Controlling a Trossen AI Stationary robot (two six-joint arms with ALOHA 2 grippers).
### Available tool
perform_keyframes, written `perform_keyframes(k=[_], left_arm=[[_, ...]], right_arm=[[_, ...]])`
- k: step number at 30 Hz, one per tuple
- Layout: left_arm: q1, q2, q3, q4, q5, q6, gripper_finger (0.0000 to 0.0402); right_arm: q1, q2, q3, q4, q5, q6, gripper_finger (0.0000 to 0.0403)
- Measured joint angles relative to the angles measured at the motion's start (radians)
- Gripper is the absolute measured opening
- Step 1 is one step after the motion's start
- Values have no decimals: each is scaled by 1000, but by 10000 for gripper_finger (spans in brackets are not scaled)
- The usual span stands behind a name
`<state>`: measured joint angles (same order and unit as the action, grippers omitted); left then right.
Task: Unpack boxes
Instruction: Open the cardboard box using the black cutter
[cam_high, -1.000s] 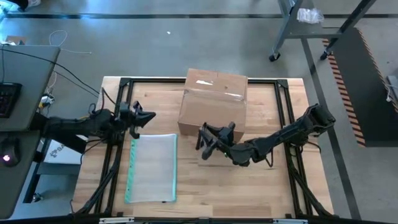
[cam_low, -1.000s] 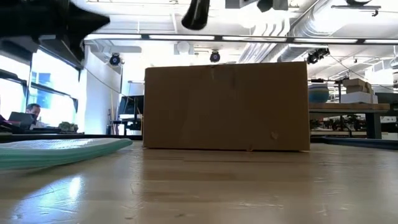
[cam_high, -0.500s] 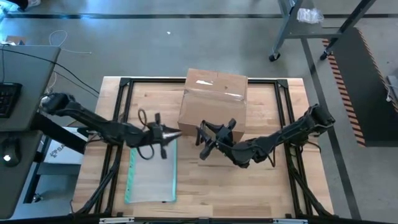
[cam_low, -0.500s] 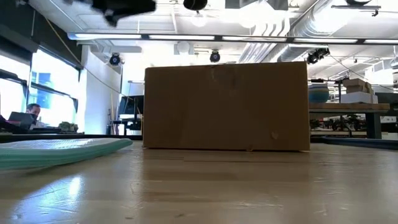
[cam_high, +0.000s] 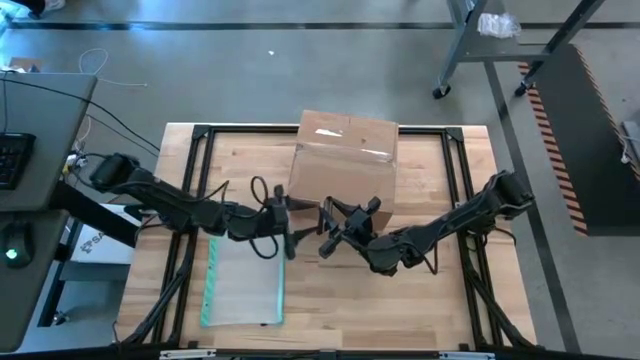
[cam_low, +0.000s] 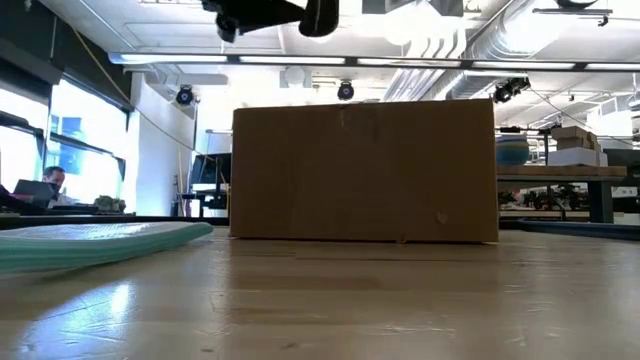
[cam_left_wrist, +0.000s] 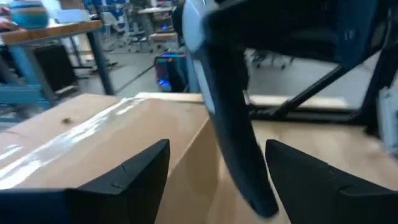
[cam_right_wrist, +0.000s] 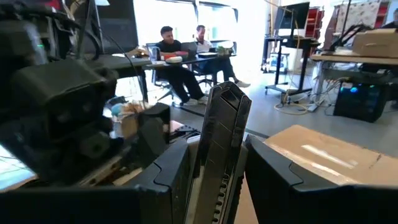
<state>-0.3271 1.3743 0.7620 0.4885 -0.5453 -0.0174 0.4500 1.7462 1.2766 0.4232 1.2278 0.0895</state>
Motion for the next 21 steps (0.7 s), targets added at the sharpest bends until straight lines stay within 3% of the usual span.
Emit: perform_keyframes(k=[4, 15, 21], left_arm=[[6, 30, -1, 28, 61, -31, 250], [6, 118, 0, 61, 48, -62, 250], [-1, 154, -2, 92, -55, -60, 250]], right_arm=[[1, 11, 0, 7, 15, 4, 112], [1, 12, 0, 24, 26, 7, 112], [1, 12, 0, 37, 28, -2, 112]])
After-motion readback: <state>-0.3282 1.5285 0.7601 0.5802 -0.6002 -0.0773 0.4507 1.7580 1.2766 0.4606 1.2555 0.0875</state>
